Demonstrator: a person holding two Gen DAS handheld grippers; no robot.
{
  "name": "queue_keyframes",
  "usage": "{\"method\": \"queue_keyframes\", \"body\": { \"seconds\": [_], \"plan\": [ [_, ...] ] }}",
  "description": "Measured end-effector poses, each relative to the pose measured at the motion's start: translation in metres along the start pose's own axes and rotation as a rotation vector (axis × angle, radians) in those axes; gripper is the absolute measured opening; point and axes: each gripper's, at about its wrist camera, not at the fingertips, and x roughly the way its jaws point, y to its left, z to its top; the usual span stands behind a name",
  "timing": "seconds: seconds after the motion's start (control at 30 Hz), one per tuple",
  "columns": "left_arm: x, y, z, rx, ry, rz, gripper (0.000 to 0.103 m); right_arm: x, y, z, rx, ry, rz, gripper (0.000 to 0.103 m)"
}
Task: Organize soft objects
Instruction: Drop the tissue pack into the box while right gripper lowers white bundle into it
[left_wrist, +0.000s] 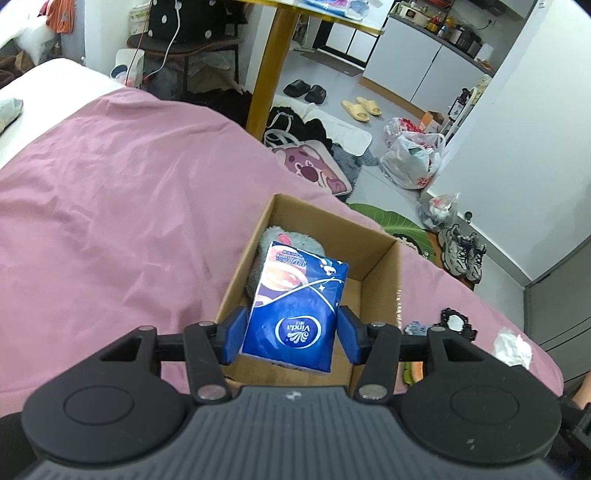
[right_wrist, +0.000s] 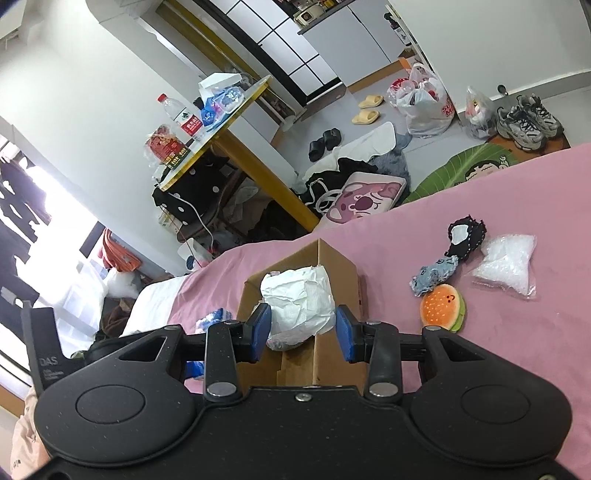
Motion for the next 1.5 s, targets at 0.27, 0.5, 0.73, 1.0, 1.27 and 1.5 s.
{"method": "queue_keyframes", "body": {
  "seconds": [0.27, 0.5, 0.73, 1.0, 1.27, 1.5],
  "plan": [
    [0.021, 0.009, 0.003, 0.001, 0.034, 0.018, 0.052, 0.024, 0.009, -0.001, 0.0, 0.031, 0.002, 0.038],
    [0.03, 0.014, 0.013, 0.012, 0.059, 0.026, 0.054, 0.044, 0.018, 0.001, 0.0, 0.054, -0.003, 0.038],
    [0.028, 0.019, 0.019, 0.02, 0.061, 0.026, 0.055, 0.061, 0.028, -0.004, -0.008, 0.084, 0.009, 0.038],
    [0.026, 0.024, 0.021, -0.007, 0.095, 0.036, 0.064, 0.06, 0.038, -0.008, -0.031, 0.089, 0.007, 0.062],
    [0.007, 0.015, 0.016, 0.008, 0.074, 0.044, 0.088, 0.039, 0.033, -0.004, -0.032, 0.069, -0.024, 0.064],
    [-0.014, -0.002, 0.009, 0.056, 0.032, 0.06, 0.092, 0.015, 0.029, 0.0, -0.069, 0.038, -0.039, 0.08]
  ]
}}
